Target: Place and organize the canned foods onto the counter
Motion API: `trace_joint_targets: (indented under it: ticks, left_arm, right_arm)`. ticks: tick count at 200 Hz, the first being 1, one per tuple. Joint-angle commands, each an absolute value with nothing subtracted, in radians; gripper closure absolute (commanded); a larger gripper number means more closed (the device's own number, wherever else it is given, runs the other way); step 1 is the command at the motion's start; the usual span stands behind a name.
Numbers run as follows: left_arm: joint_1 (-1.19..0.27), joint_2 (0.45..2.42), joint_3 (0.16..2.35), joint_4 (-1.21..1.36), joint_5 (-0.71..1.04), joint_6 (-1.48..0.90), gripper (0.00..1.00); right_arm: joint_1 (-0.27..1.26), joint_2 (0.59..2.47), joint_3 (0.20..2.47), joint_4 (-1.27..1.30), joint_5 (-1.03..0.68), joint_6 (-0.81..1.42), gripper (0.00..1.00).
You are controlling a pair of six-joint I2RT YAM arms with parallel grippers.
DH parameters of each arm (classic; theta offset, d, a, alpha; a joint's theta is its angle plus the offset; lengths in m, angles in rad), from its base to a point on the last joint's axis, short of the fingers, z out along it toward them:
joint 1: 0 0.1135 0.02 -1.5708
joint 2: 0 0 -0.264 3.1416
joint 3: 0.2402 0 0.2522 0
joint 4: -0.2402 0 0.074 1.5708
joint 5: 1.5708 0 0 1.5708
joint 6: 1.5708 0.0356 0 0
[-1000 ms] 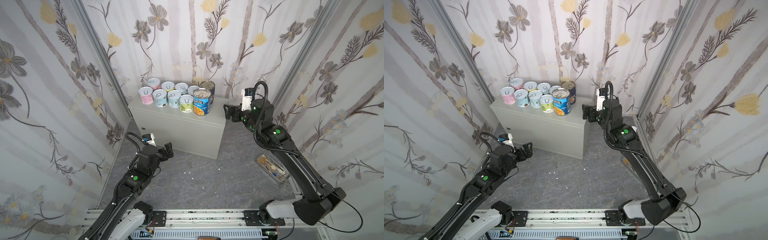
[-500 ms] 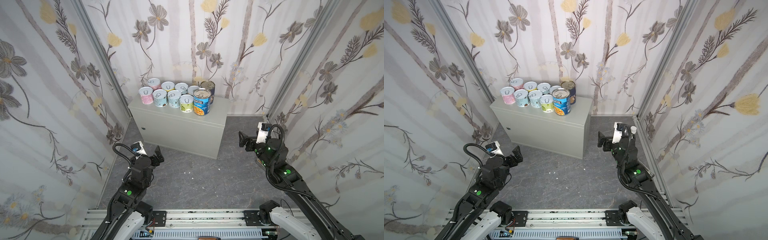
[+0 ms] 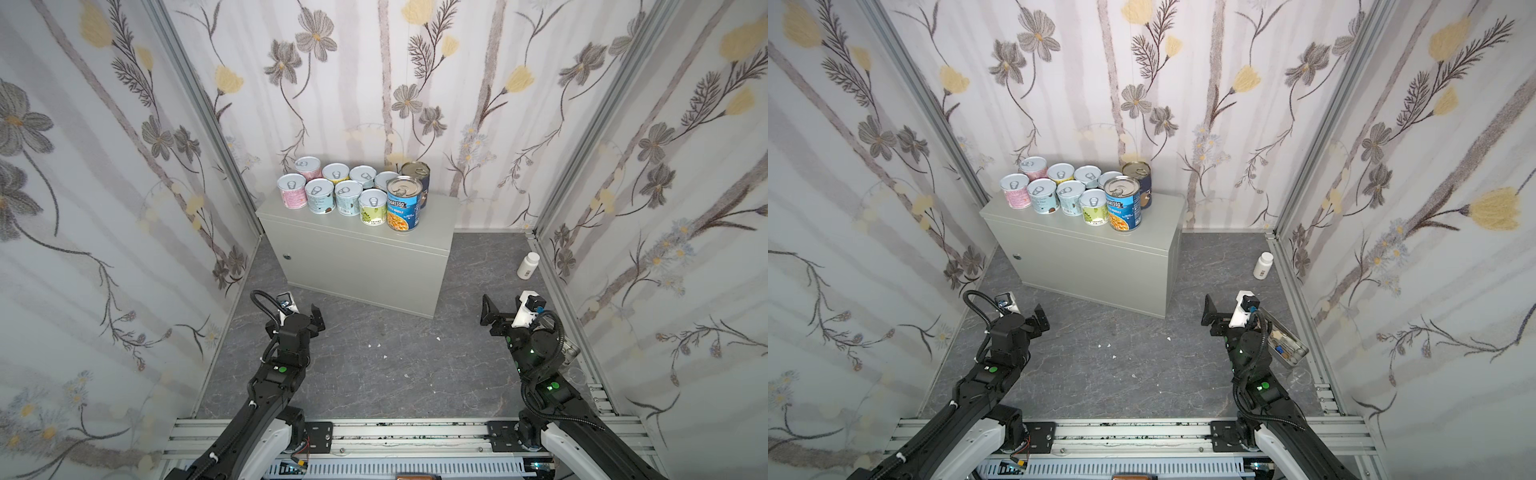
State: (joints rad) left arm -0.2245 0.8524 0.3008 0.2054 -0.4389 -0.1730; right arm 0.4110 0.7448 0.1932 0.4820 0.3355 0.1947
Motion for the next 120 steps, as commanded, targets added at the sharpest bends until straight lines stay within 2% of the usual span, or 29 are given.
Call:
trace_joint_targets:
  ticks: [1, 27, 68, 120]
  left_arm:
    - [-0.175, 0.994, 0.324, 0.457, -0.389, -0.106, 0.0]
    - [-0.13, 1.164, 0.325, 0.644, -0.343, -0.134, 0.0]
    - [-0.099, 1.362, 0.303, 0.95, -0.318, -0.134, 0.0]
    - [-0.076, 1.534, 0.36, 1.083, -0.249, -0.047, 0.0]
  right_arm:
    - [0.401, 0.778, 0.133, 0.689, 0.511, 0.015, 0.0]
    - [0.343, 0.835, 0.049, 0.925, 0.54, -0.075, 0.0]
    - [0.241, 1.001, 0.055, 1.092, 0.508, -0.111, 0.0]
    - [0.176, 1.232, 0.056, 1.369, 0.337, -0.069, 0.0]
